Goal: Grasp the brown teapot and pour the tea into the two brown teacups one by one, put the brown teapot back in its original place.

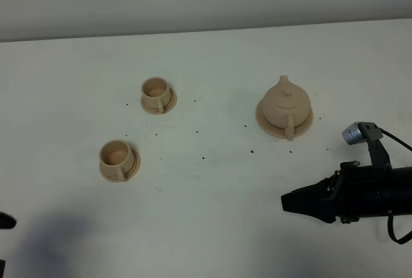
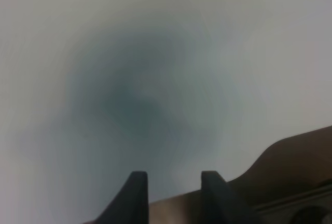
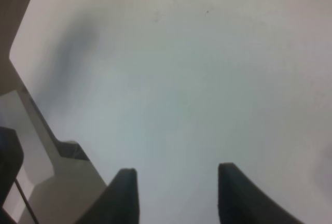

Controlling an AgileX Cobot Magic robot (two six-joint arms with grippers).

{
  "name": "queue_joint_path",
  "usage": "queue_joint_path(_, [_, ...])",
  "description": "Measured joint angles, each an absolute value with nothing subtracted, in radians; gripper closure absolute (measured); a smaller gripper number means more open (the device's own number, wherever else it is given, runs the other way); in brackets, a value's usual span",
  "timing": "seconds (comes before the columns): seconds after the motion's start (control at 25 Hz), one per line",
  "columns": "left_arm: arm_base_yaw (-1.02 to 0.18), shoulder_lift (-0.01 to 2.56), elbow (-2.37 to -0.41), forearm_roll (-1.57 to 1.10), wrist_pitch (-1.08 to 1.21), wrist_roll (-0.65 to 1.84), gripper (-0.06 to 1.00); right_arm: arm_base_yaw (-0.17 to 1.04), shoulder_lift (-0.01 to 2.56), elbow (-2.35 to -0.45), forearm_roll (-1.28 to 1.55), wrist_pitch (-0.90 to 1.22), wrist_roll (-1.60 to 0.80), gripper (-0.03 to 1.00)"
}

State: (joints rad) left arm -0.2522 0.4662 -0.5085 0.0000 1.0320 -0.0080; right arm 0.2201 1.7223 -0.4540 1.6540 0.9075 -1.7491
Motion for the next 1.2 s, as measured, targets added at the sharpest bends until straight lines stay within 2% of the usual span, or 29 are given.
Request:
queue_joint_path(0.48, [-0.242,0.051,-0.505,-0.042,1.033,0.010,0.66,0.220,1.722,-0.456,1.657,0.907,-1.789,0.58])
queue_joint_path(0.6, [-0.179,-0.001,-0.505,-0.048,1.035,0.011,0.66,0.220,1.722,-0.472,1.661,0.909,-1.793,0.58])
queue_joint_path(0.96, [0.109,-0.007,-0.504,-0.052,1.036,0.011,0.66,0.220,1.723,-0.570,1.659,0.939,-1.796,0.58])
queue_joint_path(1.2, [0.130,-0.007,-0.504,-0.054,1.036,0.012,0.66,0.220,1.723,-0.660,1.646,0.938,-1.792,0.58])
